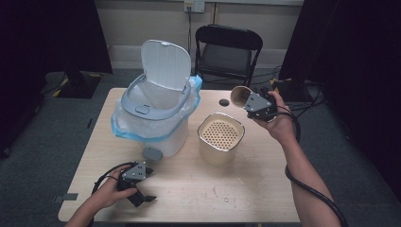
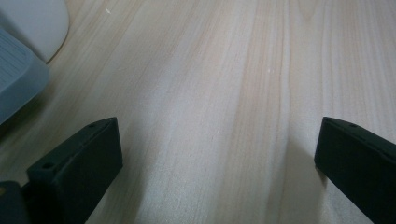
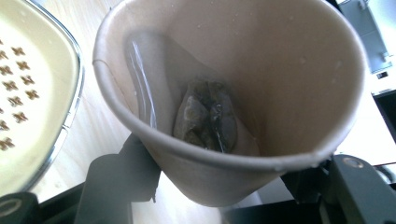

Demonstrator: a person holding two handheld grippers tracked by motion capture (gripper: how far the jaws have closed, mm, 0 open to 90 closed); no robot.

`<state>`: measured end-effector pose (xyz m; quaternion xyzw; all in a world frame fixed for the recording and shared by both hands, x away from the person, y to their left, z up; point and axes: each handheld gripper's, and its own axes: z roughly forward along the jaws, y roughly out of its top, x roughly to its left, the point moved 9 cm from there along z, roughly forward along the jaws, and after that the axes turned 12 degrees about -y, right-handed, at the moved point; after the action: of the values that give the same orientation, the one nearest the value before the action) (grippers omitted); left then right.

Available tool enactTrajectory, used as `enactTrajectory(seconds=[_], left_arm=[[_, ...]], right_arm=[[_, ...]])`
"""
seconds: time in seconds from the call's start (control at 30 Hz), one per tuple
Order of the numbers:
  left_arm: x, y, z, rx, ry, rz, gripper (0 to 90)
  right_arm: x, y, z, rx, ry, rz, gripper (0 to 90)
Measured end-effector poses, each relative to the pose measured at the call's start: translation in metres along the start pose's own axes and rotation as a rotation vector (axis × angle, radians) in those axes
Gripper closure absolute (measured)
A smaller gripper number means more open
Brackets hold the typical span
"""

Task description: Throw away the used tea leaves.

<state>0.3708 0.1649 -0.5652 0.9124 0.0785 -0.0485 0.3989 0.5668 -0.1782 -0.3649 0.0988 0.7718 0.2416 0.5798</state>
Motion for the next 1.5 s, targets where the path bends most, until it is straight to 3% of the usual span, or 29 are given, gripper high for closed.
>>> enactTrajectory(seconds=[0.5,0.6,0.8,0.87,1.07,1.2,1.23,1.27,1.3,1.37,1.5], left_arm=[[0.000,0.000,0.000,-0.001,0.001,0.001,0.2],[0.000,0.000,0.000,0.000,0.000,0.001,0.1],[0.000,0.000,0.000,0.000,0.001,0.002,0.1],[0.000,0.000,0.000,0.000,0.000,0.001,0.1],[0.000,0.000,0.000,0.000,0.000,0.001,0.1],[0.000,0.000,0.000,0.000,0.000,0.001,0.1],[0.000,0.000,0.000,0.000,0.000,0.001,0.1],[0.000,0.000,0.000,0.001,-0.001,0.000,0.1],[0.000,0.000,0.000,0.001,-0.002,0.001,0.1],[0.000,0.000,0.000,0.002,-0.002,0.001,0.0],[0.000,0.000,0.000,0.002,-0.003,0.001,0.0]], right_arm=[[0.001,0.007,-0.005,0.007,-0.045,-0.258,40.4],[0.001,0.010,-0.007,-0.004,-0.043,-0.259,40.4],[0.002,0.013,-0.008,-0.006,-0.053,-0.316,40.4],[0.001,0.014,-0.009,-0.003,-0.074,-0.358,40.4],[0.000,0.017,-0.011,0.010,-0.119,-0.503,40.5],[-0.003,0.020,-0.014,0.022,-0.199,-0.636,40.5],[-0.003,0.020,-0.014,0.022,-0.199,-0.636,40.5],[-0.004,0.022,-0.015,0.019,-0.227,-0.679,40.5],[-0.004,0.027,-0.018,0.005,-0.279,-0.777,40.6],[-0.004,0.032,-0.019,-0.016,-0.305,-0.848,40.5],[-0.002,0.045,-0.025,-0.056,-0.416,-1.049,40.6]])
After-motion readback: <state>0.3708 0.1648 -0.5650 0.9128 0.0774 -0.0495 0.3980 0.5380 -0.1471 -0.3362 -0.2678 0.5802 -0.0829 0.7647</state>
